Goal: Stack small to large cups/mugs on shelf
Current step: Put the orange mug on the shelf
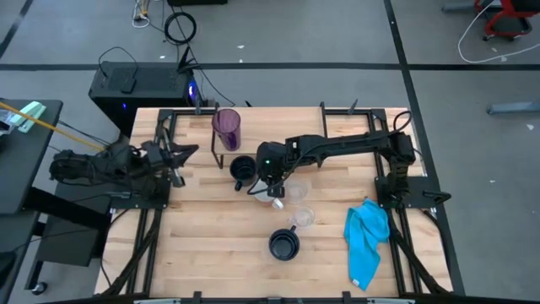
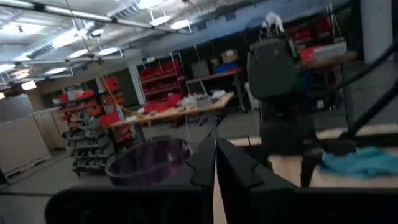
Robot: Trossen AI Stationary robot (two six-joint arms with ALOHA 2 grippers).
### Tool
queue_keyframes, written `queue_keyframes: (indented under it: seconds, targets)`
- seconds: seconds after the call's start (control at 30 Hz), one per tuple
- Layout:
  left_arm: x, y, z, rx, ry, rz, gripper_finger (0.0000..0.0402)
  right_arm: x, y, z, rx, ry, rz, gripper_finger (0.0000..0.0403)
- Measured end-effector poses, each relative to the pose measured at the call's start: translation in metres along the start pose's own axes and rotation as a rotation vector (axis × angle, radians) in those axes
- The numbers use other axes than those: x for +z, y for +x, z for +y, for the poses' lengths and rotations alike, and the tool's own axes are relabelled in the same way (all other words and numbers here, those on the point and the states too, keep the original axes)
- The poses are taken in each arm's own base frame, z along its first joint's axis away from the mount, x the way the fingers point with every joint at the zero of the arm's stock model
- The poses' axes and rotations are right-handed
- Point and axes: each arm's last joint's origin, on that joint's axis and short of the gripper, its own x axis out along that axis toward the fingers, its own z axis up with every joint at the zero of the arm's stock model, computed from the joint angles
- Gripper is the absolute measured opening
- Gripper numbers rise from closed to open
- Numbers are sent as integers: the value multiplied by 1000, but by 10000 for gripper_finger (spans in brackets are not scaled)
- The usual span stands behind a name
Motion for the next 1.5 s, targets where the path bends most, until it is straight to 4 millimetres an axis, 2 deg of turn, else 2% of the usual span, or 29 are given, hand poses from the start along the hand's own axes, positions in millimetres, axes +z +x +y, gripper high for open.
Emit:
queue_keyframes:
  seconds: [0.2, 0.3, 0.47, 0.63, 0.8, 1.1, 1.27, 1.5]
  targets:
    - [1, -4, 3, 3, -9, -14, 13, 20, 9, 0, -17, -18, 75, 178]
    - [0, -5, 3, -1, -3, -3, 8, 24, 18, 0, -20, -11, 138, 178]
    - [-1, -5, 3, -3, -4, 1, 18, 27, 16, 0, -30, 0, 168, 178]
    - [1, -9, 5, -13, 9, -23, 24, 26, 18, 0, -36, -1, 180, 178]
    - [1, -16, 6, -116, -13, -56, 8, 24, 18, -1, -35, -17, 190, 178]
    - [-10, -14, -1, -179, -43, -31, 22, 24, 18, -1, -35, -12, 196, 178]
    - [-10, -14, -2, -201, -76, -34, 9, 23, 18, 0, -35, -15, 203, 178]
    - [-10, -14, -2, -209, -122, -31, 19, 12, 32, -3, -37, -13, 244, 172]
